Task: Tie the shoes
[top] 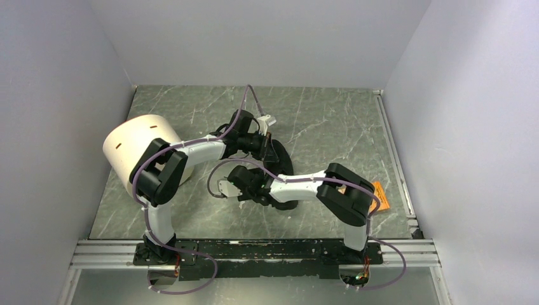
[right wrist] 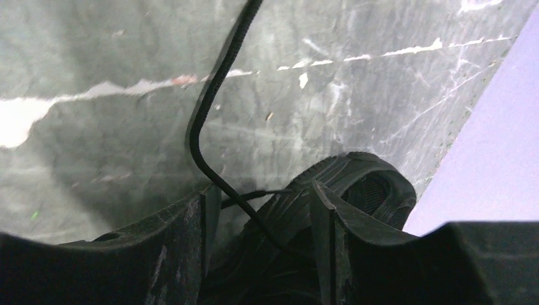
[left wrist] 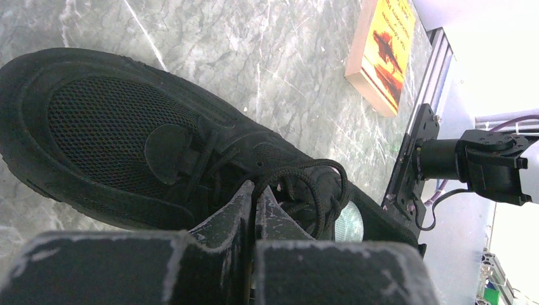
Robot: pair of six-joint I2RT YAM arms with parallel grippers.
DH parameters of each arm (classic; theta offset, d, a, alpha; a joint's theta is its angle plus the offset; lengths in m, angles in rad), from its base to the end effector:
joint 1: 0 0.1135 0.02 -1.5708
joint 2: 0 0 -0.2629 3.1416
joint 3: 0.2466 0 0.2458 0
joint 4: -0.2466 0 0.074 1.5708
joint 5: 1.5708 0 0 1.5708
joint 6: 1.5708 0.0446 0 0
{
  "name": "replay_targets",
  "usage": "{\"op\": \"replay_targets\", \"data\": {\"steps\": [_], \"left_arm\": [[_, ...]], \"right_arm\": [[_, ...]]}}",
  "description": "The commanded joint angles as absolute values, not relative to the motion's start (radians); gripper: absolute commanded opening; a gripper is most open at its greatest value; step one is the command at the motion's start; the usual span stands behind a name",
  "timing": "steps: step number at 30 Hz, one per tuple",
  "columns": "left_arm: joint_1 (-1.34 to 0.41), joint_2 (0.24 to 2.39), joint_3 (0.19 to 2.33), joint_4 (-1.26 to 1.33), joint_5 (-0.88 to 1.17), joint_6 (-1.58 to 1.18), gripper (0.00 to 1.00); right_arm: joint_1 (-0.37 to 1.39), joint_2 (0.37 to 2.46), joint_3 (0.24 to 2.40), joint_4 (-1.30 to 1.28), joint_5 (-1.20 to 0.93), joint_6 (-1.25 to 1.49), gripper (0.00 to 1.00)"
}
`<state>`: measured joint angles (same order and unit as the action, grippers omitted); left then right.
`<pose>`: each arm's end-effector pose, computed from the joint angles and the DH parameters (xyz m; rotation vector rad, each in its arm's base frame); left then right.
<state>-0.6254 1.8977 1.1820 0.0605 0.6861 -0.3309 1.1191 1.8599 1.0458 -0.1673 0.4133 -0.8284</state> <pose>0.3156 -0.2628 0.1852 0.7453 2.2381 -1.2635 0.1759 0.3215 0.1379 -1.9575 1.5211 -0.4044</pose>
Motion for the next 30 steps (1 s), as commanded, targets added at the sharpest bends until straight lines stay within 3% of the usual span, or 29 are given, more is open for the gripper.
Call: {"op": "replay_targets", "data": {"steps": [1, 3, 5, 6, 13, 24, 27, 30], "left_arm": [[-0.621, 1.893, 1.183, 0.054, 0.693, -0.334, 0.05], [-0.621, 1.892, 1.186, 0.045, 0.694, -0.327, 0.05], [-0.621, 1.889, 1.191, 0.030, 0.694, -0.317, 0.05], [-0.621, 1.886, 1.193, 0.024, 0.692, -0.312, 0.05], [-0.621, 1.846, 1.170, 0.044, 0.717, -0.347, 0.05], [-0.621, 1.723, 1.018, 0.144, 0.761, -0.444, 0.05], [-0.620, 1.710, 0.999, 0.159, 0.754, -0.447, 0.05], [-0.618, 1.704, 0.993, 0.191, 0.755, -0.463, 0.05]], "right_arm": [[1.119, 1.919, 1.054, -0.078, 0.408, -0.831, 0.55], [1.119, 1.935, 1.069, -0.089, 0.385, -0.812, 0.40], [1.128, 1.910, 1.070, -0.096, 0.345, -0.789, 0.08], [1.138, 1.879, 1.050, -0.073, 0.340, -0.779, 0.00], [1.148, 1.550, 0.919, 0.076, 0.151, -0.490, 0.00], [1.115, 1.343, 0.746, 0.429, 0.252, 0.086, 0.00], [1.107, 1.267, 0.752, 0.342, 0.320, 0.231, 0.00], [1.078, 1.186, 0.862, -0.043, 0.449, 0.511, 0.00]]}}
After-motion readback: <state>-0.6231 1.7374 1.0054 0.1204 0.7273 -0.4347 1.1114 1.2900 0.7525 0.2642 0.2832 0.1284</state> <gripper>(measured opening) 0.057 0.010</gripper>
